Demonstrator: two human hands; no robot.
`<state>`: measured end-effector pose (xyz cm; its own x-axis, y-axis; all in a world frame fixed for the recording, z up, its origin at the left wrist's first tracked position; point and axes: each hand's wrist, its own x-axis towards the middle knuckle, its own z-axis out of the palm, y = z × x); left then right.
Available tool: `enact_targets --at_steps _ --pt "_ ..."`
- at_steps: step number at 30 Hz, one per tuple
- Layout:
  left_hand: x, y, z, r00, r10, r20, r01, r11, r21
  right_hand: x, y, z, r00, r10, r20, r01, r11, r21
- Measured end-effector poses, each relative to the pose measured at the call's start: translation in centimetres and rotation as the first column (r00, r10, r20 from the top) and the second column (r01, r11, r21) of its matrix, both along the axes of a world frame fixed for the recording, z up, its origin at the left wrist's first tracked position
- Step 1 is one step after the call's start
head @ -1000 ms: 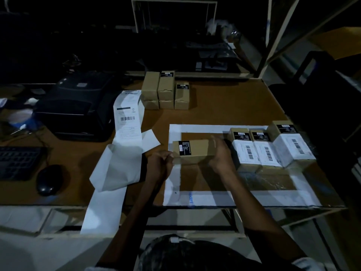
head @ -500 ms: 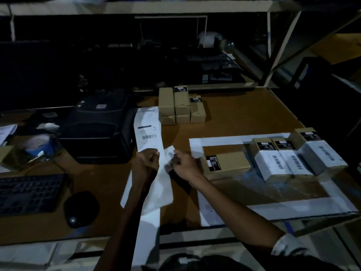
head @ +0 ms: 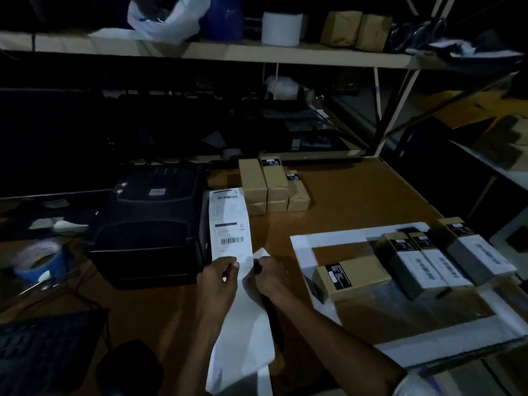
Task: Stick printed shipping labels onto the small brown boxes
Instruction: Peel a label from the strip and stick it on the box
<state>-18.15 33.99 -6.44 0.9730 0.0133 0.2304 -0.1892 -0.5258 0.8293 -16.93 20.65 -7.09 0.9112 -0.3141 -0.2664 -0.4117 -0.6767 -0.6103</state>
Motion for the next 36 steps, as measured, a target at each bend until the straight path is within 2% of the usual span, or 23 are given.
enact_targets --at_steps 1,3,6,8,11,17,25,28,31,36 --pt "0.0 -0.1 0.2 1.0 -0.01 -0.01 0.01 1.0 -0.004 0.0 0.1 0.1 1.0 -0.008 0.017 0.007 0.999 0.037" --pt "-0.1 -0.2 0.3 0.999 -0.031 -0.009 0.031 0.999 -0.025 -0.5 0.2 0.9 0.993 -0.071 0.093 0.048 0.972 0.231" --pt "0.0 -0.3 0.6 0.996 -0.089 0.006 0.089 0.988 -0.126 -2.3 0.1 3.1 0.971 -0.172 0.167 0.038 0.797 0.603" --pt "-0.1 -0.4 1.3 0.992 -0.121 0.031 0.125 0.979 -0.164 -3.6 -0.4 4.2 0.959 -0.187 0.215 -0.017 0.715 0.698" --pt "-0.3 -0.6 2.0 0.981 -0.165 0.099 0.175 0.979 -0.101 -5.1 -1.1 5.2 0.955 -0.16 0.249 -0.096 0.628 0.772" --pt "-0.4 -0.7 1.9 0.965 -0.229 0.126 0.228 0.973 0.022 -6.2 -1.7 4.4 0.955 -0.18 0.235 -0.071 0.632 0.771" --pt "-0.4 -0.8 1.3 0.97 -0.24 -0.042 0.242 0.969 0.053 -5.8 -1.7 1.4 0.916 -0.204 0.346 -0.059 0.785 0.617" --pt "-0.8 -0.7 1.2 0.974 -0.226 -0.028 0.228 0.971 0.069 -6.3 -1.6 0.8 0.893 -0.185 0.409 -0.097 0.811 0.577" --pt "-1.0 -0.3 1.2 0.971 -0.236 0.025 0.229 0.961 0.157 -6.9 -1.8 0.1 0.869 -0.175 0.464 -0.131 0.822 0.555" --pt "-2.4 -0.4 0.8 0.943 -0.317 0.105 0.283 0.926 0.249 -8.5 -2.6 -0.7 0.858 -0.154 0.49 -0.154 0.833 0.531"
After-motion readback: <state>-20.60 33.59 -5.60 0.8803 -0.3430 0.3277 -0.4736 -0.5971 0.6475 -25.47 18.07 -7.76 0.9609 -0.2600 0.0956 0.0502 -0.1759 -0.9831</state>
